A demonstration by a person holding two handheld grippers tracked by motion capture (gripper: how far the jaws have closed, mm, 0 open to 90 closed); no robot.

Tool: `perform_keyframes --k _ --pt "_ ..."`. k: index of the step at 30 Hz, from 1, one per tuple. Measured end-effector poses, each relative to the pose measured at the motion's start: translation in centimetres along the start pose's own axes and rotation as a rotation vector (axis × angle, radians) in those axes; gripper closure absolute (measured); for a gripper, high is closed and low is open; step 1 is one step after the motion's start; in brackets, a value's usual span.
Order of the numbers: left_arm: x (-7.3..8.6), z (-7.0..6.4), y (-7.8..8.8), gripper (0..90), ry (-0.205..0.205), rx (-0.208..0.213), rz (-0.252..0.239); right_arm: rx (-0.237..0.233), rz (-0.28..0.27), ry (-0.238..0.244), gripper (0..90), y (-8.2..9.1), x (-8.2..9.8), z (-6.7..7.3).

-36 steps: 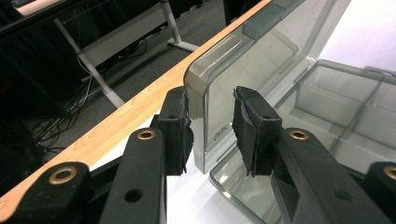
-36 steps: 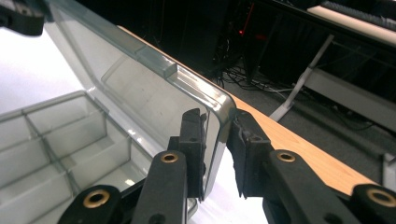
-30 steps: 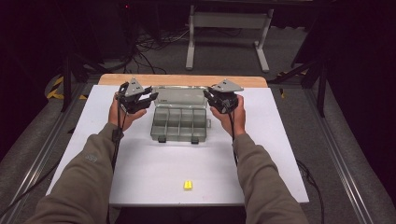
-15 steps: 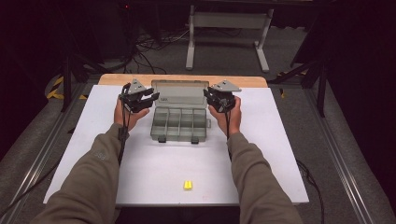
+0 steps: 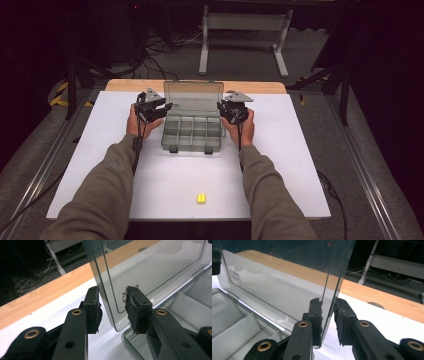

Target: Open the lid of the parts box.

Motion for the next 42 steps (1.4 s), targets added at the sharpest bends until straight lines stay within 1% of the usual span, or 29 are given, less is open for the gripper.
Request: perform_keyframes --k 4,9,11,13,16,17,19,20,23,29,31,32,33,36,37,42 --pt "0.4 -0.1 -0.4 63.7 -0.002 -0.007 0.022 0.002 0.03 0.003 76.2 -0.5 0.7 0.0" --pt "1.0 -0.1 -0.8 63.3 0.006 0.006 0.049 -0.004 0.053 -0.006 76.2 -0.8 1.5 0.0" --pt "1.3 -0.2 -1.0 63.1 0.002 0.01 0.06 -0.006 0.062 -0.007 76.1 -0.9 1.7 0.0" --pt "1.4 -0.2 -1.0 62.9 -0.012 0.003 0.071 -0.006 0.065 -0.01 76.0 -1.0 1.8 0.0" --pt "1.6 -0.2 -1.2 63.4 -0.01 0.007 0.079 -0.005 0.074 -0.01 75.9 -1.1 1.9 0.0" --pt "1.7 -0.3 -1.2 63.6 0.011 0.018 0.08 -0.008 0.076 -0.012 75.9 -1.1 2.0 0.1" --pt "1.7 -0.2 -1.2 63.8 0.006 0.013 0.074 -0.012 0.08 -0.016 75.9 -1.1 2.1 0.0" --pt "1.8 -0.2 -1.2 63.9 0.019 0.024 0.071 -0.014 0.083 -0.018 75.7 -1.2 2.2 0.1" --pt "1.9 -0.2 -1.1 64.0 0.036 0.024 0.074 -0.017 0.096 -0.014 74.6 -1.4 2.5 0.2" --pt "1.9 -0.2 -1.1 63.9 0.036 0.025 0.077 -0.028 0.094 -0.033 74.8 -1.4 2.5 0.1" --pt "1.8 -0.2 -1.2 63.7 0.023 0.017 0.074 -0.028 0.093 -0.036 74.8 -1.4 2.5 0.1" --pt "1.8 -0.3 -1.2 63.6 0.026 0.016 0.075 -0.028 0.093 -0.037 74.7 -1.4 2.5 0.1" --pt "1.8 -0.2 -1.2 63.2 0.018 0.004 0.076 -0.026 0.092 -0.037 74.5 -1.4 2.5 0.1" --pt "1.8 -0.3 -1.3 61.8 0.025 0.002 0.076 -0.016 0.093 -0.032 73.9 -1.4 2.5 0.2" --pt "1.8 -0.2 -1.3 61.7 0.028 0.003 0.074 -0.006 0.094 -0.022 73.6 -1.5 2.5 0.2" --pt "1.9 -0.2 -1.3 61.5 0.036 0.004 0.072 -0.002 0.094 -0.017 73.1 -1.5 2.5 0.2"
Point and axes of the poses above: each handheld gripper's, and its own axes: y roughly backward along the jaws, x roughly out of its underside, z roughly to its left, the point moved 7 cm from there along -y, roughly forward along the jaws, and after that the axes turned 3 degrees about -x, right-handed, at the moved point
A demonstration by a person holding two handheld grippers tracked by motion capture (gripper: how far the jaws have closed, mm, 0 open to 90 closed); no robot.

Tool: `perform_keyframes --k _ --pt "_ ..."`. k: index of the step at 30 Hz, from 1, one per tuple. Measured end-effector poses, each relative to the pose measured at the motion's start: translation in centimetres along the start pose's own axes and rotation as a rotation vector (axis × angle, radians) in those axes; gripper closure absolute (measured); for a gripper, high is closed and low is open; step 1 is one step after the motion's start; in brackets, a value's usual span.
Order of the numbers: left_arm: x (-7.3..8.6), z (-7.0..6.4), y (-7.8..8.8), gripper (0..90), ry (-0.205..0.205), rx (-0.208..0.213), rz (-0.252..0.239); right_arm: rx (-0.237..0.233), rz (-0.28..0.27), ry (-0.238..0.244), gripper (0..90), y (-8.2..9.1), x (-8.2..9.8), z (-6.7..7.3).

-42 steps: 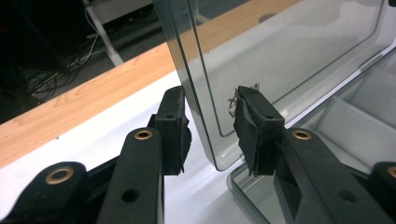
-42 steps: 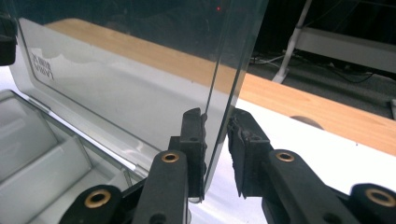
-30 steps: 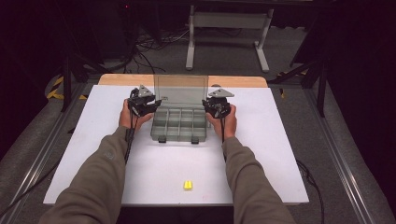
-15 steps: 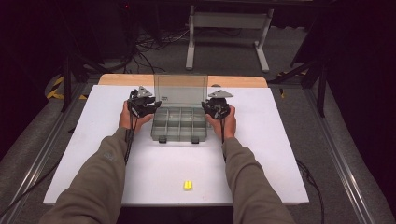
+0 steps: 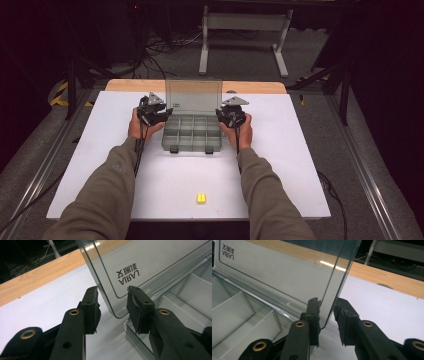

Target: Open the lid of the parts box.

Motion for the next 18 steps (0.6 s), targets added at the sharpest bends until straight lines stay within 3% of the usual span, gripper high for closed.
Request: perform_keyframes --k 18 --pt "0.11 -0.14 0.07 64.5 0.006 0.007 -0.012 0.022 0.003 0.016 71.0 0.03 -0.03 0.02"
Point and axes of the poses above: each handheld gripper's, and its own axes: y roughly backward along the jaws, x roughly out of its underside, z roughly to its left, the point moved 7 cm from there along -y, roughly forward along the jaws, and after that the axes turned 3 degrees about -x, right-handed, at the moved point
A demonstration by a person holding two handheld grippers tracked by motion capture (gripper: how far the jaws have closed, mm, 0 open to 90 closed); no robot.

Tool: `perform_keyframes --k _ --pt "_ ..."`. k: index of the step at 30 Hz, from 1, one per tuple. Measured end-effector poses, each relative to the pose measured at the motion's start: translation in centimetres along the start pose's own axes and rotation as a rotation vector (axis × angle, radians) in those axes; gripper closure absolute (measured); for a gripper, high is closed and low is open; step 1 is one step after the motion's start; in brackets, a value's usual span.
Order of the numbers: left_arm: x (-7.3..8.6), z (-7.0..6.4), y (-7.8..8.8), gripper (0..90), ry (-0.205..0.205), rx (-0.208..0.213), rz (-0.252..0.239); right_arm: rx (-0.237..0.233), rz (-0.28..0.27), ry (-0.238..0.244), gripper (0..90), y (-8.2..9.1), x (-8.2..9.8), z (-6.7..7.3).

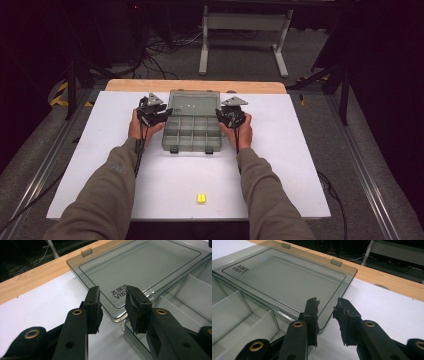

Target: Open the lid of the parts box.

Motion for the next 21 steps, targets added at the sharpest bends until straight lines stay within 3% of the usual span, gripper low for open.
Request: perform_keyframes --k 11,21 --pt "0.0 0.4 0.8 61.1 -0.066 -0.029 0.011 0.004 -0.008 0.02 68.7 0.8 -0.4 -0.2" --pt "-0.5 1.1 3.4 60.1 -0.12 -0.049 0.005 -0.019 -0.031 0.072 66.0 3.2 -1.3 0.0"
Point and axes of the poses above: each handheld gripper's, and its own axes: y roughly backward along the jaws, x roughly out of its underside, z roughly to its left, the point moved 7 cm from there along -y, roughly forward along the jaws, and after that the axes turned 3 degrees about -x, right-handed, at the moved point
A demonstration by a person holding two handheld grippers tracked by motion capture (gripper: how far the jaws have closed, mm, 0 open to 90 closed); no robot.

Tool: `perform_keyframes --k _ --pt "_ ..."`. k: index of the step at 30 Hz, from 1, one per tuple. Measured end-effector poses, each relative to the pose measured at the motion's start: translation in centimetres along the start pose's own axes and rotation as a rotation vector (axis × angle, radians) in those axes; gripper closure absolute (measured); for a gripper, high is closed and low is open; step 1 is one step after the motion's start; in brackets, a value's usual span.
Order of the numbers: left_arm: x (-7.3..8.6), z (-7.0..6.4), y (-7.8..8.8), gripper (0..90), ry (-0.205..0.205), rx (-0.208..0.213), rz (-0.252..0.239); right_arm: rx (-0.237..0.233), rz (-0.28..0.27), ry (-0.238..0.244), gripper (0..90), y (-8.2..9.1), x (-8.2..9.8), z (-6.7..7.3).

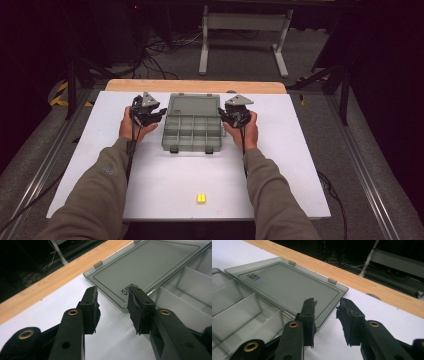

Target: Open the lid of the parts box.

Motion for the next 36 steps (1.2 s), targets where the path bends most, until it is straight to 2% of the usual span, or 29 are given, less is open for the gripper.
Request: perform_keyframes --k 6,8,12,13,17,22,30,36 --pt "-0.3 -0.1 1.5 58.8 -0.039 -0.001 -0.013 -0.027 -0.016 0.02 65.2 1.3 -0.3 0.5" --pt "-0.4 -0.2 1.9 58.1 -0.051 0.003 -0.015 -0.042 -0.025 0.045 65.0 2.1 -0.4 0.9" --pt "-0.7 -0.7 3.1 57.5 -0.076 0.02 -0.045 -0.057 -0.024 0.079 63.2 2.8 -0.5 1.3" --pt "-0.7 -0.8 3.4 56.8 -0.087 0.02 -0.049 -0.071 -0.034 0.089 62.9 3.5 -0.7 1.6" --pt "-1.0 -1.3 4.4 56.1 -0.105 0.033 -0.071 -0.087 -0.05 0.095 62.3 4.4 -0.8 1.9" --pt "-1.1 -2.1 6.0 54.6 -0.153 0.057 -0.101 -0.109 -0.05 0.122 61.4 5.4 -0.7 2.3" --pt "-0.8 -3.2 7.8 51.9 -0.187 0.084 -0.126 -0.135 -0.071 0.15 59.9 7.3 -0.3 2.8" --pt "-0.5 -3.6 8.6 49.7 -0.19 0.094 -0.143 -0.146 -0.091 0.162 58.6 8.6 -0.2 3.1"
Point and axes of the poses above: each handheld gripper's, and its own axes: y roughly backward along the jaws, x roughly out of its underside, z roughly to its left, the point moved 7 cm from there along -y, roughly forward along the jaws, and after that the axes turned 3 degrees about -x, right-handed, at the moved point
